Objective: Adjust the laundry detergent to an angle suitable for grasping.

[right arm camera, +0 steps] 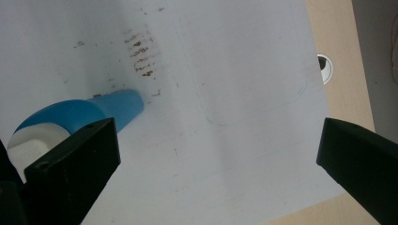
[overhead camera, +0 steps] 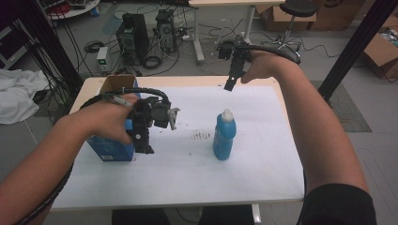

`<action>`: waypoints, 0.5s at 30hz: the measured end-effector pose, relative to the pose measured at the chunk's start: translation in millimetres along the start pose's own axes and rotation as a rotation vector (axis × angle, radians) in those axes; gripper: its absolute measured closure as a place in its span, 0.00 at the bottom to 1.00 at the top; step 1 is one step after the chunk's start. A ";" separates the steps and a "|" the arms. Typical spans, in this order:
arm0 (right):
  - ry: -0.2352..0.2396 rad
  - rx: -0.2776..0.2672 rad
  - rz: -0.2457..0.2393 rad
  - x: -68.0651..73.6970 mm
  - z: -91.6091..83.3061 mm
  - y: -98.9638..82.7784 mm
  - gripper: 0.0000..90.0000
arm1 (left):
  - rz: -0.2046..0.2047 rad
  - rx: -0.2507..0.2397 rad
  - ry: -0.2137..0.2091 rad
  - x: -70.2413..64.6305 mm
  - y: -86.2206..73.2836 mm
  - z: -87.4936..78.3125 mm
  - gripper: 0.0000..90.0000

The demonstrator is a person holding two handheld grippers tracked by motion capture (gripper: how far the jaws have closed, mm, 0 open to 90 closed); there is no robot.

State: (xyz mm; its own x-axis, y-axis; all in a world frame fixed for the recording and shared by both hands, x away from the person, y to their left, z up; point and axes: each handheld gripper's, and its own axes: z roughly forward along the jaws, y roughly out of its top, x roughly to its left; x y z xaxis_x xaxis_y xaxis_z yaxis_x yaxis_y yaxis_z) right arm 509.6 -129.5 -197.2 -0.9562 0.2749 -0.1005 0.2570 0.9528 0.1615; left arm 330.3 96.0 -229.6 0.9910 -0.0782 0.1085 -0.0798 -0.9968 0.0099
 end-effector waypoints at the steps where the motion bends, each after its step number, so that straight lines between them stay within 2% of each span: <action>1: -0.001 -0.001 0.000 0.2 -0.3 -0.1 0.00 | 0.000 0.001 0.000 0.2 0.4 -0.6 0.00; 15: -0.004 0.007 0.001 -0.7 0.9 -1.1 0.00 | -0.003 -0.010 -0.001 1.9 1.4 -2.8 0.00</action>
State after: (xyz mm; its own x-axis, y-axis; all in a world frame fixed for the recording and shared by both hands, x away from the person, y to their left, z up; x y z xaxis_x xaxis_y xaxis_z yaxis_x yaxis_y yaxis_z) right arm 510.0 -130.7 -198.3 -0.9553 0.2768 -0.1039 0.2594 0.9532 0.1551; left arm 331.8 94.5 -226.6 0.9913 -0.0750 0.1078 -0.0776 -0.9968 0.0205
